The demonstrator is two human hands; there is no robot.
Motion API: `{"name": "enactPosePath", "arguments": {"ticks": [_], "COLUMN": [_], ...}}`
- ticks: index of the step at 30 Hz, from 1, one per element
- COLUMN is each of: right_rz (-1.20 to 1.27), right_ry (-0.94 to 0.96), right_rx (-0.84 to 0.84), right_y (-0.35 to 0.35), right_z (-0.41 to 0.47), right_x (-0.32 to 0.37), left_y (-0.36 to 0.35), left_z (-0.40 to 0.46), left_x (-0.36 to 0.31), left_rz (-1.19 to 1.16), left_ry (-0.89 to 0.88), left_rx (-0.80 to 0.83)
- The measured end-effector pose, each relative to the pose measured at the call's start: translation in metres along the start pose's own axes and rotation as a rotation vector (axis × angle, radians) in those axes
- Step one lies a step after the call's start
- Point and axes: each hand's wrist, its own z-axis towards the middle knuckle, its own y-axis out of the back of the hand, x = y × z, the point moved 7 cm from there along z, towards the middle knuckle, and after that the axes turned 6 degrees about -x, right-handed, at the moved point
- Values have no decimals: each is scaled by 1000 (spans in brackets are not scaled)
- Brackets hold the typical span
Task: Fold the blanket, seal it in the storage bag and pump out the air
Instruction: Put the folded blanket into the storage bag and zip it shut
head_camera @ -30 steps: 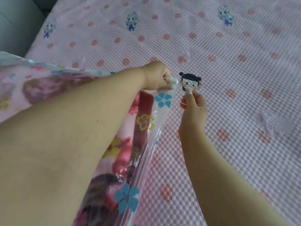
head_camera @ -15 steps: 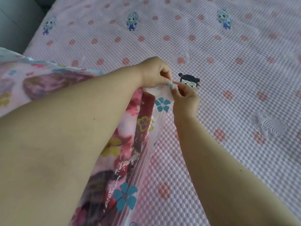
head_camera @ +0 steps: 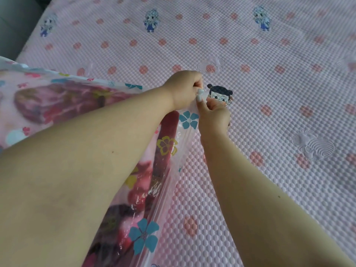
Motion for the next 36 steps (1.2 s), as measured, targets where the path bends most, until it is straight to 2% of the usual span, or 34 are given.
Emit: {"name": "enactPosePath", "arguments": {"ticks": [7,12,18,23,28,32,34,36], "right_rz": [-46,3,89,1,-63,-121,-145,-161], "right_ry": [-24,-57,-93,-101,-86,-145,-136,-124], "right_rx": [19,35,35,80,133,170,144,129], "right_y": [-3,0,0,-3,-9,-15,-12,-8], "right_z": [-1,-4,-9,-2,-6,-15,-12,-6], "right_x": [-4,-10,-6,-1,-11,-29,-28,-21], "left_y": [2,-6,-3,0,-2,-2,1,15], "left_z": [1,1,4,5,2,-9,-18,-29], "left_x": [1,-4,-2,-3,-10,-11,-4,7], "left_rz": [-31,-13,-142,-128,-47,-22,9,85], "left_ry": [6,3,94,95,38,16,32,65], "left_rx": [-16,148,35,8,76,119,69,-84]}}
